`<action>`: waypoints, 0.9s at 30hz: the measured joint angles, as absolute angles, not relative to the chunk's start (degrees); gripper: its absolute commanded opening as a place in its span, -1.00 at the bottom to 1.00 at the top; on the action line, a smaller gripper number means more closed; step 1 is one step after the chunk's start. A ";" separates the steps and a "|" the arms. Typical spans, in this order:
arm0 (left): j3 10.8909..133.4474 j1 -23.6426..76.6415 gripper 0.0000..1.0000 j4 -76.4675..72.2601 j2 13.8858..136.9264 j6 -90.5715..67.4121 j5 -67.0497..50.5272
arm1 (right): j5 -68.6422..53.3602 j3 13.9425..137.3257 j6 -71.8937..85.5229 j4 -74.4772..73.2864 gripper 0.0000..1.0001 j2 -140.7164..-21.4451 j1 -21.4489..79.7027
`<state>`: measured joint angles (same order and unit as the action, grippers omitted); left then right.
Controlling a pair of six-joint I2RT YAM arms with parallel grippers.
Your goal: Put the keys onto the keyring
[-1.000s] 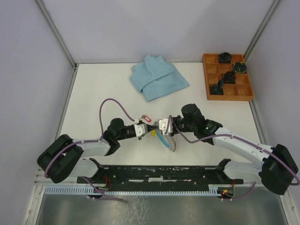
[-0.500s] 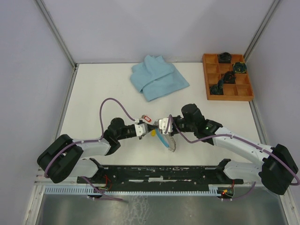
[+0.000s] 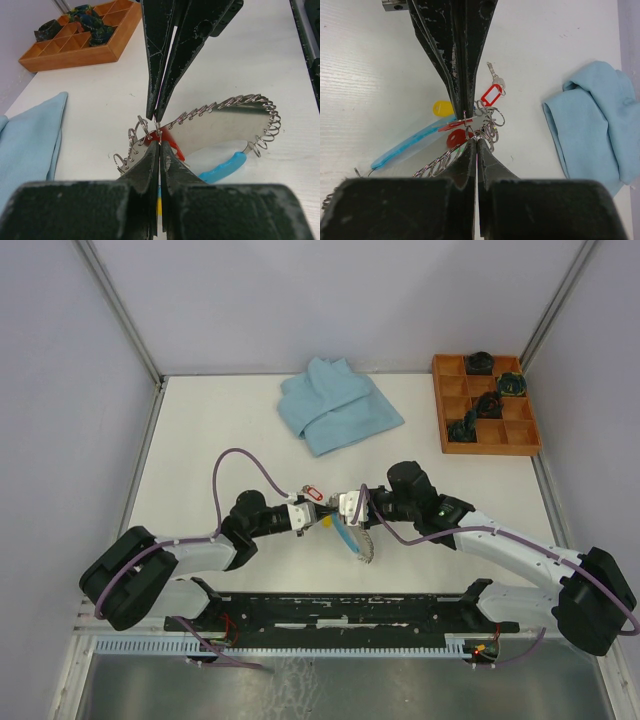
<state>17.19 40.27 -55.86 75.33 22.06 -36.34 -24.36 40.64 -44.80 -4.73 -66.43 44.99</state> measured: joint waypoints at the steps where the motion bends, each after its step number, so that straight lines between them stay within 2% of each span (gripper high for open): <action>1: 17.28 40.27 -0.95 -55.83 75.33 22.04 -36.32 | -24.36 40.64 -44.80 -4.73 -0.99 -66.43 44.99; 27: 18.06 40.27 -0.95 -53.78 75.35 20.78 -34.48 | -23.66 40.64 -44.38 -4.71 -0.99 -66.43 44.99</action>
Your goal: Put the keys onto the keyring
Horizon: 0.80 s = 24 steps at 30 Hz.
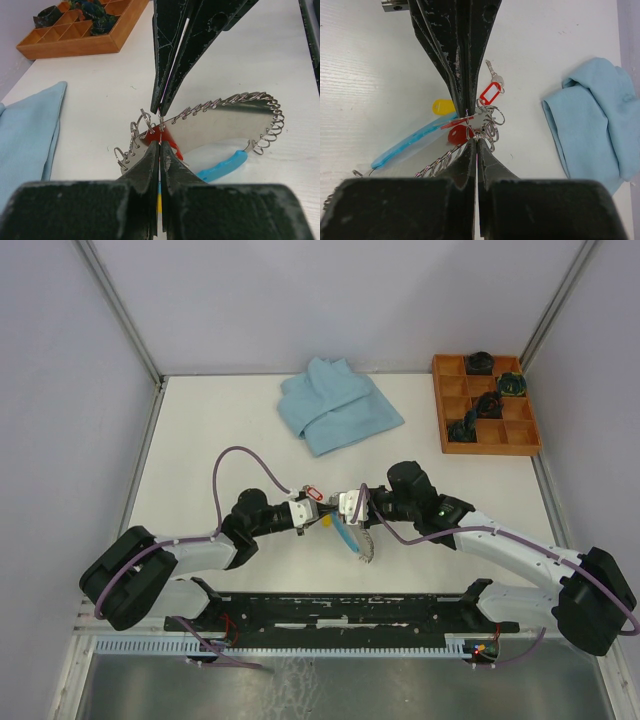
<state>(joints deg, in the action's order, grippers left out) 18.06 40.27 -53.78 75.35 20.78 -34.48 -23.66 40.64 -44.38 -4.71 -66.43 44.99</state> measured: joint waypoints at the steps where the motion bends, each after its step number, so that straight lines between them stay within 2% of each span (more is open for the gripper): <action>1: 18.06 40.27 -0.95 -53.60 75.35 20.78 -34.46 | -23.66 40.64 -44.34 -4.71 -0.99 -66.43 44.99; 24: 18.46 40.27 -0.95 -53.25 75.35 19.94 -35.03 | -23.66 40.62 -43.72 -4.45 -0.99 -66.43 44.99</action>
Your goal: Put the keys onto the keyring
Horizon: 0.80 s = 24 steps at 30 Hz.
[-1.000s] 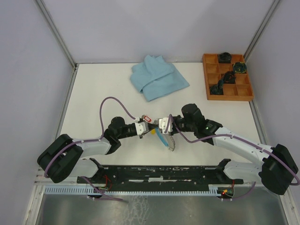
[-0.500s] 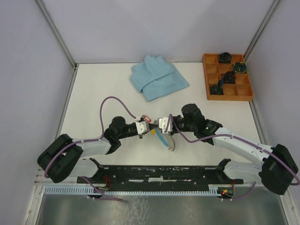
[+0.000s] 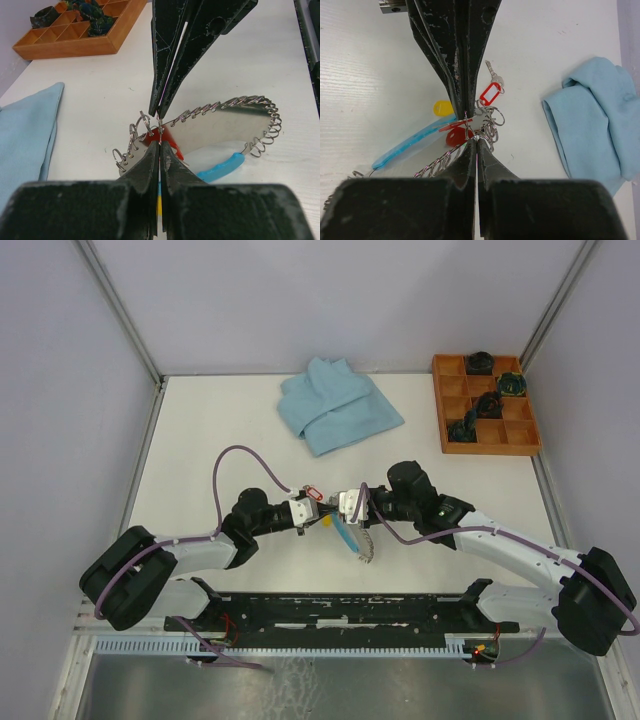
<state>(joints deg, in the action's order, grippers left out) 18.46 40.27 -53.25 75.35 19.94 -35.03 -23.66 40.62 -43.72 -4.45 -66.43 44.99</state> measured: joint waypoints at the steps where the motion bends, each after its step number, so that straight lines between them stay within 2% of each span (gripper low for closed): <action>1: 18.48 40.27 -0.95 -53.25 75.35 19.94 -35.05 | -23.66 40.62 -43.72 -4.43 -0.99 -66.43 44.99; 24: 19.18 40.27 -0.95 -53.25 75.72 18.55 -35.05 | -23.49 40.62 -43.29 -4.27 -0.99 -66.43 44.99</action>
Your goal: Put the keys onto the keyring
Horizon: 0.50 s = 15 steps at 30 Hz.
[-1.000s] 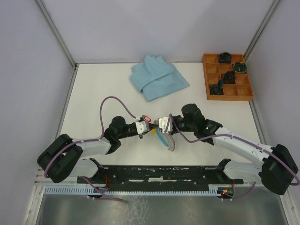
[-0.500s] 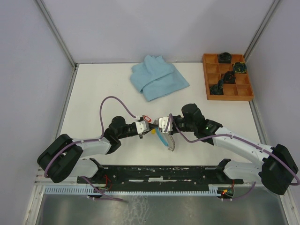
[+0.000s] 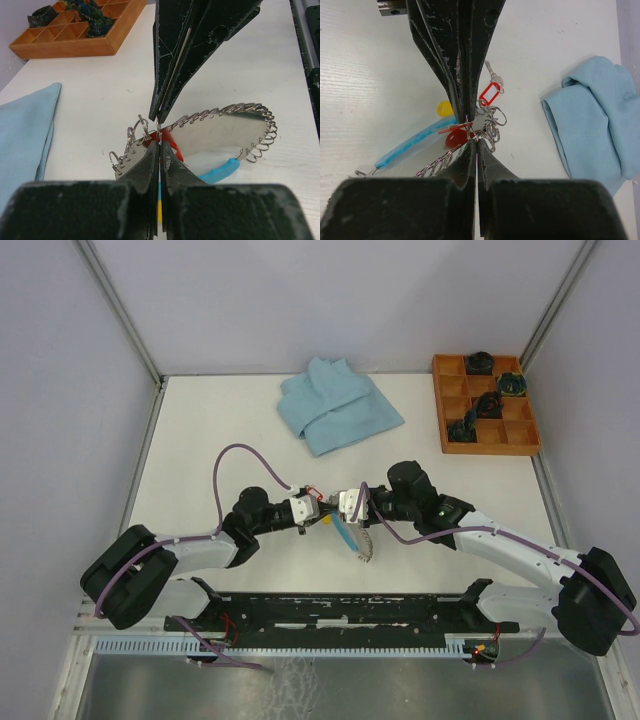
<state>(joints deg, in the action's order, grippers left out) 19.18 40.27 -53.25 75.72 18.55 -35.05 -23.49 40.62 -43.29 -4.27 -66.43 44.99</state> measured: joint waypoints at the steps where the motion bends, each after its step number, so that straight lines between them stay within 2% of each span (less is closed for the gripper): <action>1: 19.20 40.27 -0.95 -53.25 75.77 18.39 -35.05 | -23.49 40.62 -43.29 -4.27 -0.99 -66.43 44.99; 15: 19.22 40.27 -0.95 -52.29 75.75 18.20 -34.50 | -22.79 40.58 -42.81 -4.27 -0.99 -66.43 44.99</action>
